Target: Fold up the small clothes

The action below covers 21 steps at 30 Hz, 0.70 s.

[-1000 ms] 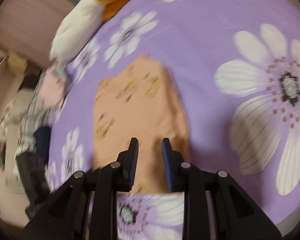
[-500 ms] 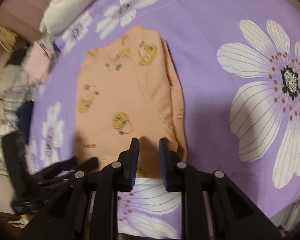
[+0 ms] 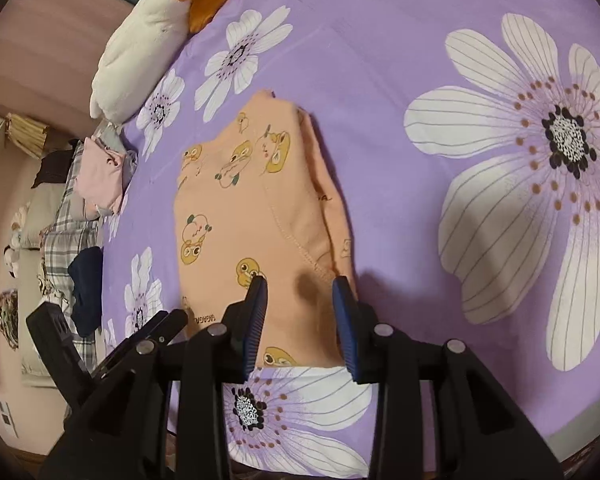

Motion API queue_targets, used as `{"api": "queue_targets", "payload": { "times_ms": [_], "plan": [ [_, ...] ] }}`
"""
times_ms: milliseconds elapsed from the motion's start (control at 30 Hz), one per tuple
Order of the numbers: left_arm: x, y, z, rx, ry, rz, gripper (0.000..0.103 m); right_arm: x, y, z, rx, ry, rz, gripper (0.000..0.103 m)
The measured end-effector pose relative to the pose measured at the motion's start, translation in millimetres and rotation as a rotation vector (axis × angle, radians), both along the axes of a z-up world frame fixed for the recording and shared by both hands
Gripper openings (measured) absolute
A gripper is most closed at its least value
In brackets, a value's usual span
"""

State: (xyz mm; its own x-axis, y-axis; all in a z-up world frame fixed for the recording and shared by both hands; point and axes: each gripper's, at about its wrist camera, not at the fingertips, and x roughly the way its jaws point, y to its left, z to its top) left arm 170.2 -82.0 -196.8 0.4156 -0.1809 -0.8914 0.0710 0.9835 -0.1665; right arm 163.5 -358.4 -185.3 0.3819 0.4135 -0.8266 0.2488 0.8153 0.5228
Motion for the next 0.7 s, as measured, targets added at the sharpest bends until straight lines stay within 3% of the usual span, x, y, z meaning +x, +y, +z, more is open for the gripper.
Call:
{"api": "queue_targets", "payload": {
  "times_ms": [67, 100, 133, 200, 233, 267, 367, 467, 500, 567, 667, 700],
  "plan": [
    [3, -2, 1, -0.02, -0.006, -0.001, 0.053, -2, -5, 2, 0.016, 0.001, -0.011, 0.04],
    [7, -1, 2, -0.057, -0.001, -0.016, 0.058, 1, -7, 3, 0.028, -0.001, -0.018, 0.042],
    [12, 0, 1, -0.111, 0.015, -0.037, 0.07, 1, -14, 5, 0.055, -0.01, -0.029, 0.051],
    [27, 11, -2, -0.302, 0.065, -0.046, 0.075, 4, -23, 8, 0.111, -0.037, -0.053, 0.07],
    [33, 19, -5, -0.398, 0.088, -0.016, 0.076, 5, -28, 9, 0.149, -0.059, -0.074, 0.085],
    [41, 33, -11, -0.528, 0.118, 0.051, 0.078, 6, -32, 10, 0.179, -0.08, -0.094, 0.093],
    [52, 63, -22, -0.694, 0.12, 0.211, 0.099, 6, -41, 12, 0.218, -0.15, -0.133, 0.096],
    [55, 96, -32, -0.72, 0.06, 0.401, 0.102, 10, -47, 10, 0.204, -0.195, -0.156, 0.1],
    [58, 102, -36, -0.711, 0.07, 0.415, 0.102, 11, -49, 9, 0.194, -0.198, -0.161, 0.1],
    [68, 106, -46, -0.735, 0.118, 0.367, 0.102, 21, -52, 2, 0.183, -0.161, -0.12, 0.099],
    [87, 97, -66, -0.809, 0.259, 0.197, 0.102, 44, -52, -22, 0.246, -0.071, -0.027, 0.094],
    [92, 92, -66, -0.806, 0.271, 0.126, 0.102, 51, -50, -30, 0.258, -0.048, 0.004, 0.093]
  ]
}}
